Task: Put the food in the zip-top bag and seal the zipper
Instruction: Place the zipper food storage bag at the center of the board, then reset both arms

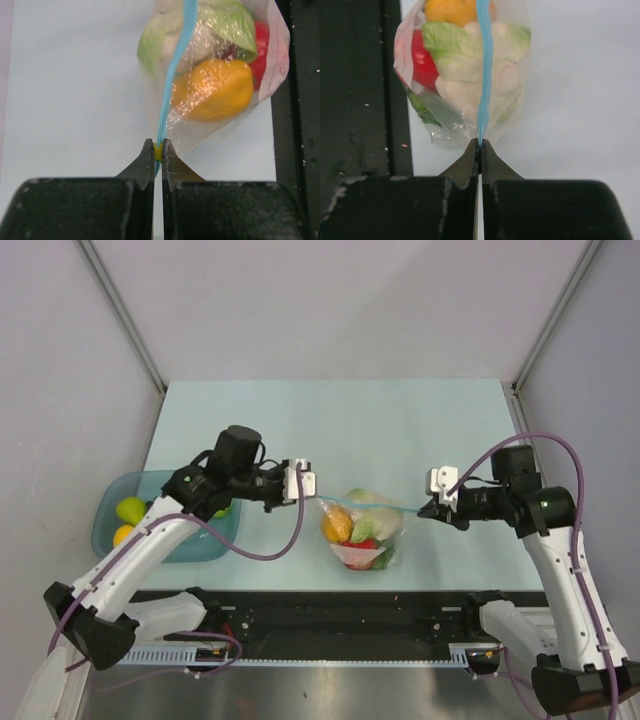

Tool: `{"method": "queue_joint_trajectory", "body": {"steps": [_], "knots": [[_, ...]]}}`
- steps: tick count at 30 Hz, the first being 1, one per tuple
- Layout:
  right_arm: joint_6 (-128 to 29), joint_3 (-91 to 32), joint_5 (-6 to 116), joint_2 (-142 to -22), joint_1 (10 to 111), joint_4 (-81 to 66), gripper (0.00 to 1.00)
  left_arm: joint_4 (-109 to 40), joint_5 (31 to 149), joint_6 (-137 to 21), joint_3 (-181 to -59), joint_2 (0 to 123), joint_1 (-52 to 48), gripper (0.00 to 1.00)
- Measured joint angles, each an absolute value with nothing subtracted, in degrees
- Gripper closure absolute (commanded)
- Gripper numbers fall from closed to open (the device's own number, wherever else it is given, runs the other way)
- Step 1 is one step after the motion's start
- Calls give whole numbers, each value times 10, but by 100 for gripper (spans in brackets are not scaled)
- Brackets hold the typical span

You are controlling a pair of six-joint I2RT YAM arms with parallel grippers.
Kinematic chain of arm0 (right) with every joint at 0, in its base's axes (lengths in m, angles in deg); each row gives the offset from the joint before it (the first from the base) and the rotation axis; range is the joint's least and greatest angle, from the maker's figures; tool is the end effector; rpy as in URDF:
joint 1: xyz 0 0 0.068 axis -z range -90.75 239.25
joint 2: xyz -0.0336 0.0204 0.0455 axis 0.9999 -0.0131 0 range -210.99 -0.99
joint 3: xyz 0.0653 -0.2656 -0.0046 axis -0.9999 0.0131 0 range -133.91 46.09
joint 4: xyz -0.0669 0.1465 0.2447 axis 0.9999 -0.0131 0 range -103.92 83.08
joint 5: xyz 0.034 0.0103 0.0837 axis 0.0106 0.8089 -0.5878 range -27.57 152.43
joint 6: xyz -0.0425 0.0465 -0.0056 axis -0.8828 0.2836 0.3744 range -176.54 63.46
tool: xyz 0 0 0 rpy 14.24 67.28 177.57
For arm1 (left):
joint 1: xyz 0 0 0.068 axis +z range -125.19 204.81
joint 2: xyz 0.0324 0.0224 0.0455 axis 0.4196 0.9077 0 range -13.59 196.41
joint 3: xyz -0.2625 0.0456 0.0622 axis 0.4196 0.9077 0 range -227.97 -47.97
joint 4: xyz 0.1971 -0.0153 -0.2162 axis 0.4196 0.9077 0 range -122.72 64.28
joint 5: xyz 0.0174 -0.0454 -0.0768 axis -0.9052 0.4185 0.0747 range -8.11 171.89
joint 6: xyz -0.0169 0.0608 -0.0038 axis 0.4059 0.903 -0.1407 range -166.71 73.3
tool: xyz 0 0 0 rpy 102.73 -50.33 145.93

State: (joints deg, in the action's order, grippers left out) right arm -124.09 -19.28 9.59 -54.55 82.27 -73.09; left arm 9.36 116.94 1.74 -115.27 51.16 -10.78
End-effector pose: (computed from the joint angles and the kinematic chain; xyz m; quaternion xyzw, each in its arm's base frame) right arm 0.1771 0.0608 0.3582 -0.6246 0.5961 0.2276 0.4503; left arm 0.2035 -0.1799 0.3529 0.6727 0.5549 -0.2252 0.4345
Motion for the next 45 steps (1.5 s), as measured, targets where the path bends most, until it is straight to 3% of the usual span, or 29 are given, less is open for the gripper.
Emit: {"method": "queue_joint_trajectory", "body": {"steps": [6, 17, 20, 21, 23, 24, 25, 26, 27, 30, 31, 36, 43, 45], "knots": [[-1153, -171, 122, -533, 758, -701, 100, 111, 1176, -6, -1168, 522, -105, 100], [-1111, -225, 183, -890, 817, -502, 100, -65, 1060, -82, -1182, 792, -60, 98], [-1098, -256, 189, -939, 819, -478, 100, -84, 1048, -102, -1207, 832, -52, 87], [-1093, -262, 191, -946, 819, -472, 97, -88, 1045, -109, -1217, 841, -50, 77], [-1082, -275, 193, -953, 820, -462, 76, -99, 1042, -122, -1229, 847, -48, 62], [-1074, -281, 193, -953, 822, -457, 65, -102, 1042, -126, -1232, 847, -46, 48], [-1064, -288, 192, -953, 823, -456, 40, -106, 1043, -137, -1235, 846, -44, 40], [-1054, -297, 190, -953, 824, -452, 31, -110, 1046, -142, -1236, 844, -41, 33], [-1042, -308, 188, -953, 825, -446, 20, -111, 1047, -149, -1236, 841, -38, 1], [-991, -325, 182, -942, 828, -433, 2, -107, 1058, -180, -1236, 824, -23, 0], [-972, -325, 180, -935, 830, -426, 0, -107, 1061, -190, -1236, 816, -18, 0], [-851, -329, 173, -887, 854, -382, 0, -97, 1069, -254, -1285, 771, 23, 0], [-650, -391, 175, -879, 964, -294, 0, 9, 1039, -356, -1613, 856, 83, 0], [-608, -399, 177, -890, 1002, -275, 0, 21, 1028, -374, -1653, 874, 105, 0]]}}
